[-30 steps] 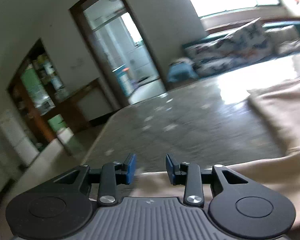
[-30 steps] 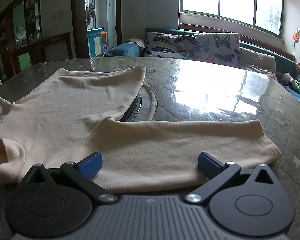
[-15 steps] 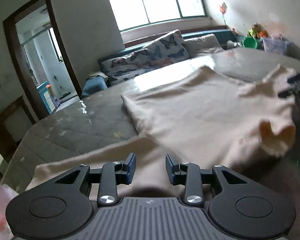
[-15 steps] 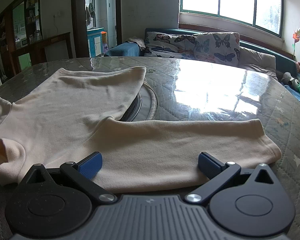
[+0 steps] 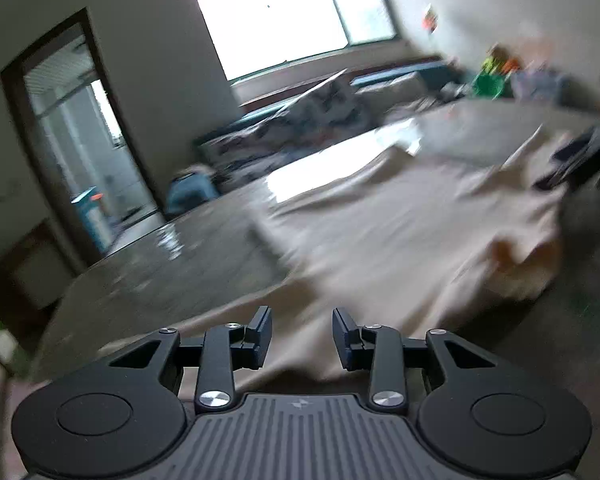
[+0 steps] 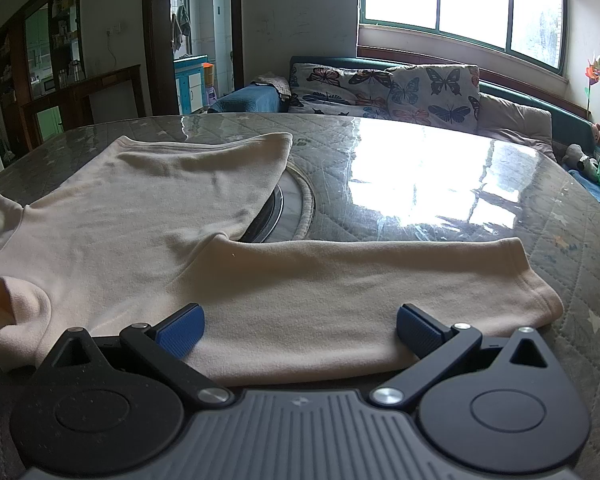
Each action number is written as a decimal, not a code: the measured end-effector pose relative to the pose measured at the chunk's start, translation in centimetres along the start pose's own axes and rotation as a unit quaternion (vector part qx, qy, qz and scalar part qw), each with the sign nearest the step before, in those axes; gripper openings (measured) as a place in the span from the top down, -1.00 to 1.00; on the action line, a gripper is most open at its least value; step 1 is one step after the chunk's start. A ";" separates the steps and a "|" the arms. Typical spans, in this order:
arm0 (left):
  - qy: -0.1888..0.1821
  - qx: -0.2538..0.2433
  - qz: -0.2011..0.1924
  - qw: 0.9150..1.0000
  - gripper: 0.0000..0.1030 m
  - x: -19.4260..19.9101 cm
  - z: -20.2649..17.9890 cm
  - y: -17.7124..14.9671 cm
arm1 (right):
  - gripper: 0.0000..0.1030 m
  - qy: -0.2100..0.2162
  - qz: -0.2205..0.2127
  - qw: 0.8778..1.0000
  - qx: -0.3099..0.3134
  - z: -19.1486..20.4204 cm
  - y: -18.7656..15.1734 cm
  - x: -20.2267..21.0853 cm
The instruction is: Fold clothes
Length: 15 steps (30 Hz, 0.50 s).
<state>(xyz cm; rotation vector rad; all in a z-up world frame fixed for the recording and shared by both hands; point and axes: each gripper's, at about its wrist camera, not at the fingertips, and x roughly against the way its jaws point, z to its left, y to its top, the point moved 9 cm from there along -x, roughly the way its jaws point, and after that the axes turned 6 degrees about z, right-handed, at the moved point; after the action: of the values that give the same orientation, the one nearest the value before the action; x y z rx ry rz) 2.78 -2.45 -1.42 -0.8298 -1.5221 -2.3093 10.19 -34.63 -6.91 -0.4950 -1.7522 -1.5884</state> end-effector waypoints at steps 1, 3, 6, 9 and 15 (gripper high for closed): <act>-0.015 0.003 -0.005 1.000 0.28 -0.3 -0.7 0.8 | -1.00 0.000 0.000 1.000 0.000 0.0 0.0 0.0; -0.041 0.005 -0.009 0.999 0.28 -1.2 -2.3 1.8 | -1.00 0.000 0.000 1.000 0.000 0.0 0.0 0.0; -0.073 0.008 -0.010 0.997 0.28 -2.4 -4.3 2.8 | -1.00 0.000 0.000 1.000 0.000 0.0 0.0 0.0; -0.101 -0.005 -0.001 0.995 0.28 -3.1 -6.2 2.3 | -1.00 -0.001 0.000 1.000 0.000 0.0 0.0 0.0; -0.126 -0.026 0.000 0.992 0.28 -1.9 -8.2 0.2 | -1.00 -0.014 -0.011 1.000 0.002 0.1 0.2 0.6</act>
<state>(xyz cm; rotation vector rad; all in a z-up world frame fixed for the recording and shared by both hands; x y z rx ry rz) 1.81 -10.15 -4.77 -1.1738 -1.5610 -2.3248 9.90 -34.63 -6.39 -0.4987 -1.7870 -1.6000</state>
